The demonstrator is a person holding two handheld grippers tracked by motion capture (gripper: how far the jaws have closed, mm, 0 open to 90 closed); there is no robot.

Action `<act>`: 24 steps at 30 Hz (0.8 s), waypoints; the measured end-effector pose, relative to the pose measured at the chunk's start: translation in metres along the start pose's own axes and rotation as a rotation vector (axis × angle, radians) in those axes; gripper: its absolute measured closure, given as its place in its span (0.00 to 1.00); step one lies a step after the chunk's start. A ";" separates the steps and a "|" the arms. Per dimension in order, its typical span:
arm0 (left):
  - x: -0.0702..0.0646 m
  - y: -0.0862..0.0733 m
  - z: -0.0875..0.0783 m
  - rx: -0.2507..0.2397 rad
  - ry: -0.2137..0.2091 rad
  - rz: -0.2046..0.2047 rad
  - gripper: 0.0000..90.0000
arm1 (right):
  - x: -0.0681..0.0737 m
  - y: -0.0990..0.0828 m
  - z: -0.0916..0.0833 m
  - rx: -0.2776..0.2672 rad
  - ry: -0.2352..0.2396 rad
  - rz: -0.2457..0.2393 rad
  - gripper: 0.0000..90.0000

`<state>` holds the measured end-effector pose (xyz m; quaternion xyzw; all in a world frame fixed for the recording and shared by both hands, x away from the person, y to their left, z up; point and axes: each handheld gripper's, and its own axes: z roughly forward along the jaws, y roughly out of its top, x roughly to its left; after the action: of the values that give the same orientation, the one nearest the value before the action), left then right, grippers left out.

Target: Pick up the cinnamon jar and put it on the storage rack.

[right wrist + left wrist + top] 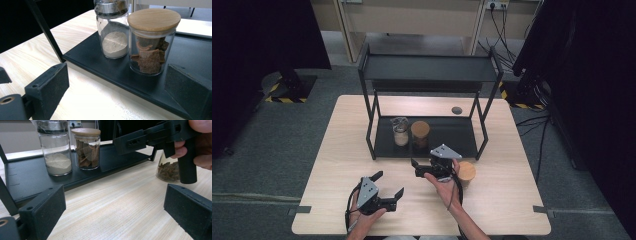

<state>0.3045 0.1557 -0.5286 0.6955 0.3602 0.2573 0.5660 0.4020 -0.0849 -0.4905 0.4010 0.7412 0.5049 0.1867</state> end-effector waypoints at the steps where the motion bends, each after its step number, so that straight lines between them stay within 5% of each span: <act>1: 0.000 0.000 0.000 0.000 0.000 0.000 0.04 | 0.000 -0.001 -0.001 0.000 0.001 0.000 0.07; 24: 0.000 0.000 0.000 0.000 0.000 0.003 0.04 | 0.011 -0.012 -0.010 0.012 0.034 -0.005 0.07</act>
<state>0.3044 0.1554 -0.5285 0.6960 0.3594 0.2581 0.5656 0.3834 -0.0846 -0.4954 0.3915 0.7483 0.5069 0.1729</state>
